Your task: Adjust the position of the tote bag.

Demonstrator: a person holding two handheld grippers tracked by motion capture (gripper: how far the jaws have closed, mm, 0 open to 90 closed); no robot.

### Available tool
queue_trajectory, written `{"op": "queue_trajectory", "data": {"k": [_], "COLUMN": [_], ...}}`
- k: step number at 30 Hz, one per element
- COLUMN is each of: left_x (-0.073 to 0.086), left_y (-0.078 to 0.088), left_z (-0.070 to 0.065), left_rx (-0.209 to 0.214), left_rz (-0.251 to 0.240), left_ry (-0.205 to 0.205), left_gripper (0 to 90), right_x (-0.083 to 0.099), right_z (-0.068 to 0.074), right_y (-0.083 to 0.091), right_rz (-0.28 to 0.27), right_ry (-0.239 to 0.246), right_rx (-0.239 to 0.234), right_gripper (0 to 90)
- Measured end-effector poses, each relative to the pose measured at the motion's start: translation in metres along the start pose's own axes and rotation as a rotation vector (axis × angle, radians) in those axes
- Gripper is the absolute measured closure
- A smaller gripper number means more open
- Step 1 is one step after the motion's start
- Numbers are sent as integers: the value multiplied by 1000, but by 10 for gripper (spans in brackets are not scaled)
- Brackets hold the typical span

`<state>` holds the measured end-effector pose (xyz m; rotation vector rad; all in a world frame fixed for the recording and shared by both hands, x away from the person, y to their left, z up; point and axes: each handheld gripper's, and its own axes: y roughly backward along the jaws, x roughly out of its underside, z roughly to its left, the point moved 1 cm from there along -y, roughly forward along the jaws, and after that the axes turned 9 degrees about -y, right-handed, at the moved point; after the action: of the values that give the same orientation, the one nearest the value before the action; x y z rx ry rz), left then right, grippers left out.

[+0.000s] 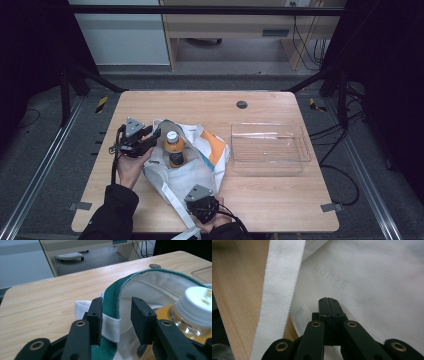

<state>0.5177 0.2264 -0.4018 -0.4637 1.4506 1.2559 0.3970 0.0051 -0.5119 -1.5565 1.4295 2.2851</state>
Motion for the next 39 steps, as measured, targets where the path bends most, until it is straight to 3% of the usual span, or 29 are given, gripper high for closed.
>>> {"op": "queue_trajectory", "data": {"k": [8, 19, 26, 39], "left_x": [13, 28, 39, 61], "left_y": [30, 55, 68, 79], "left_z": [2, -8, -16, -44], "left_rx": [13, 32, 45, 94], "left_rz": [-9, -19, 2, 51], "left_ry": [-2, -9, -17, -56], "left_gripper": [544, 473, 456, 442], "right_x": [-1, -4, -13, -39], "right_z": [1, 1, -1, -23], "right_y": [0, 0, 13, 52], "right_rz": [1, 12, -55, -197], "right_ry": [3, -1, -1, -47], "right_rx": [6, 30, 38, 72], "right_gripper": [888, 826, 796, 762]}}
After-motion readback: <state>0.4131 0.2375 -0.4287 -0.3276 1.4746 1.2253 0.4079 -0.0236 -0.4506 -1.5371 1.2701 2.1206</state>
